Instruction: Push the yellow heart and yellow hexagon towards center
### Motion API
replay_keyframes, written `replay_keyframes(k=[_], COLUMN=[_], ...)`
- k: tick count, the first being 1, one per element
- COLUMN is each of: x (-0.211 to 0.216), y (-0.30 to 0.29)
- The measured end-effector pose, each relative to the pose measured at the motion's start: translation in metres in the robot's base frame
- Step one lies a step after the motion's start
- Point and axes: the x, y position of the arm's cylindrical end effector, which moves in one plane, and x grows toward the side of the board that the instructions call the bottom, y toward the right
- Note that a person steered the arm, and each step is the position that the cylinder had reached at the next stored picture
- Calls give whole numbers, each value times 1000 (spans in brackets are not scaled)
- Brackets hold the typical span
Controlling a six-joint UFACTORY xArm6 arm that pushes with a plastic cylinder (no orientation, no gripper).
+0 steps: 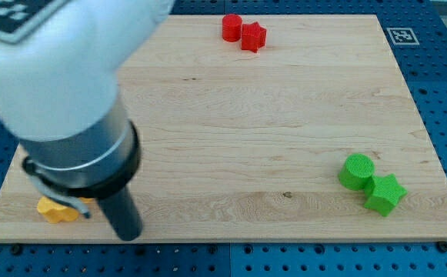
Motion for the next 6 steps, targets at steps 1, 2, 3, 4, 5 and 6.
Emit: replay_keyframes(k=[1,2,3,4,5,6], x=[0,0,0,0,-1,-9], y=[-52,-56,-80,-89,-75,-53])
